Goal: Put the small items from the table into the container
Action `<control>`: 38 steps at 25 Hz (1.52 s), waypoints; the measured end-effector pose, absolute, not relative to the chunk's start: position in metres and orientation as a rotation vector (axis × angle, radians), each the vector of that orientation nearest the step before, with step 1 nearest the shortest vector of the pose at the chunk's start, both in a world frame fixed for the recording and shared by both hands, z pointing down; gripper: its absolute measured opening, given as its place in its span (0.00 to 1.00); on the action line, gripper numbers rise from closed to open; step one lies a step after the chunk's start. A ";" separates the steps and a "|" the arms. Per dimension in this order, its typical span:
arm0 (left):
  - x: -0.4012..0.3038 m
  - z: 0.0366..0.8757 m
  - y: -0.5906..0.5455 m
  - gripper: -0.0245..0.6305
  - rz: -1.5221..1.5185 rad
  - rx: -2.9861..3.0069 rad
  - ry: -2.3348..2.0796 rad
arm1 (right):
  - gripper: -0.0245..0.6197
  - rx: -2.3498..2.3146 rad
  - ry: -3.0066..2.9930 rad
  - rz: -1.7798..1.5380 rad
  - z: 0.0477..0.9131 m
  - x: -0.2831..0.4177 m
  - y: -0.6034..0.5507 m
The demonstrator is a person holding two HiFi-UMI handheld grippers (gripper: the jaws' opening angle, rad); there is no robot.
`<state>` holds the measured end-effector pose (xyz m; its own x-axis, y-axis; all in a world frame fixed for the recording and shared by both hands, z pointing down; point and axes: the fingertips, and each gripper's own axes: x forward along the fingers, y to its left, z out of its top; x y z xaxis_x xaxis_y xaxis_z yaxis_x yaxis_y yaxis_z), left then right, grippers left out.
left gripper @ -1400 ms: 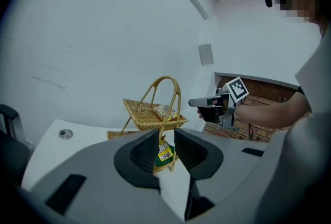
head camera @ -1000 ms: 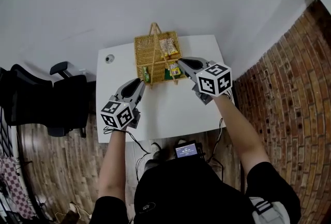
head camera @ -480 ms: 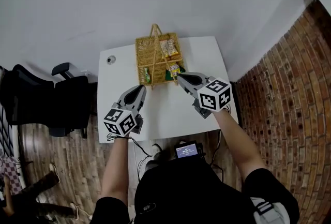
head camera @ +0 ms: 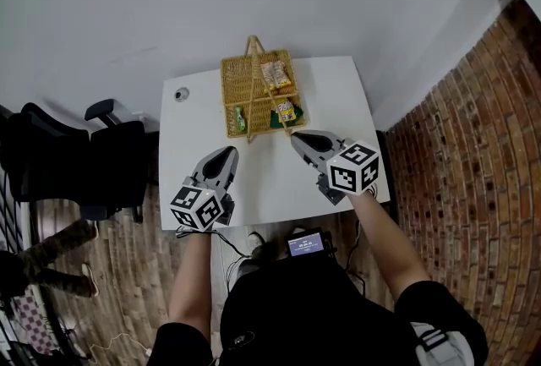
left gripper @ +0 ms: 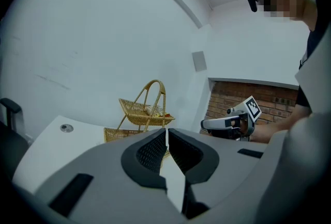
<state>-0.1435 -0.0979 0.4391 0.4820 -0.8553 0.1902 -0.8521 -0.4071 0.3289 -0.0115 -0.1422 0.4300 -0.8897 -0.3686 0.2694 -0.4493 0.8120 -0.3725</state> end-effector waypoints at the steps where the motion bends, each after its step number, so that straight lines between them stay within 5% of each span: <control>1: -0.143 0.441 -0.095 0.07 -0.012 2.348 -1.427 | 0.05 0.641 -2.811 0.651 0.431 -0.010 -0.140; 38: -0.130 0.478 -0.034 0.07 -0.044 2.309 -1.321 | 0.05 0.671 -2.747 0.810 0.481 -0.009 -0.078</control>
